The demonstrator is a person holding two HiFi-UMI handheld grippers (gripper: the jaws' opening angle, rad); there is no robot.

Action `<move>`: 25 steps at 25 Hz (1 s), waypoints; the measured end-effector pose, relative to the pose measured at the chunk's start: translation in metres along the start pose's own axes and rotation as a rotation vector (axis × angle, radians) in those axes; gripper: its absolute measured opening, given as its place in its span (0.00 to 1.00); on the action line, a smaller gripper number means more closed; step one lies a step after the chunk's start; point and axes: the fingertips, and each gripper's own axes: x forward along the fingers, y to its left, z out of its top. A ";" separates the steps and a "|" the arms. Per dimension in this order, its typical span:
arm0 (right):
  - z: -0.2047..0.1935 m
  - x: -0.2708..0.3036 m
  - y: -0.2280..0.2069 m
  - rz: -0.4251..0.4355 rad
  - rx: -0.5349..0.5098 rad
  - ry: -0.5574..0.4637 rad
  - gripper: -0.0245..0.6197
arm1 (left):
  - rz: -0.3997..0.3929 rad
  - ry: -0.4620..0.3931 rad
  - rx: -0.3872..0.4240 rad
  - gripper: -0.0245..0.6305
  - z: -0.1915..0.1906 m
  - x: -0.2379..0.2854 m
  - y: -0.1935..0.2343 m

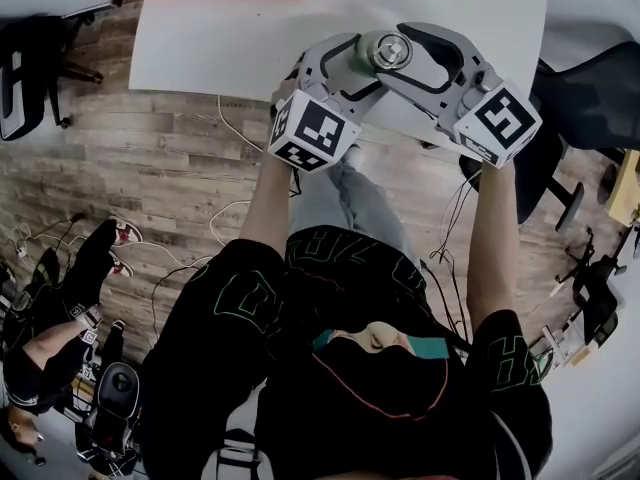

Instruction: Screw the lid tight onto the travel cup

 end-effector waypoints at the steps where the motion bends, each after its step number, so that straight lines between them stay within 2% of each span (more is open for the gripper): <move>1: 0.000 -0.001 0.000 0.005 -0.004 0.005 0.47 | -0.004 -0.003 0.003 0.55 0.001 0.000 -0.001; 3: -0.001 -0.001 0.001 0.012 -0.012 0.010 0.43 | -0.008 -0.010 0.009 0.55 0.001 0.001 -0.001; 6: -0.002 0.000 0.001 -0.003 -0.028 0.017 0.43 | -0.007 -0.020 0.013 0.55 0.000 0.001 -0.001; 13: -0.003 -0.002 0.001 -0.135 -0.037 0.025 0.43 | 0.008 -0.029 0.010 0.54 0.001 0.001 -0.001; 16: -0.004 -0.004 0.001 -0.231 -0.018 0.015 0.43 | 0.012 -0.031 0.007 0.54 0.001 0.002 -0.002; 22: -0.005 -0.006 -0.003 -0.497 0.096 -0.095 0.43 | 0.020 -0.037 -0.001 0.54 -0.001 0.000 -0.001; 25: -0.007 -0.010 -0.007 -0.620 0.135 -0.114 0.43 | 0.021 -0.034 -0.005 0.54 -0.001 0.003 -0.001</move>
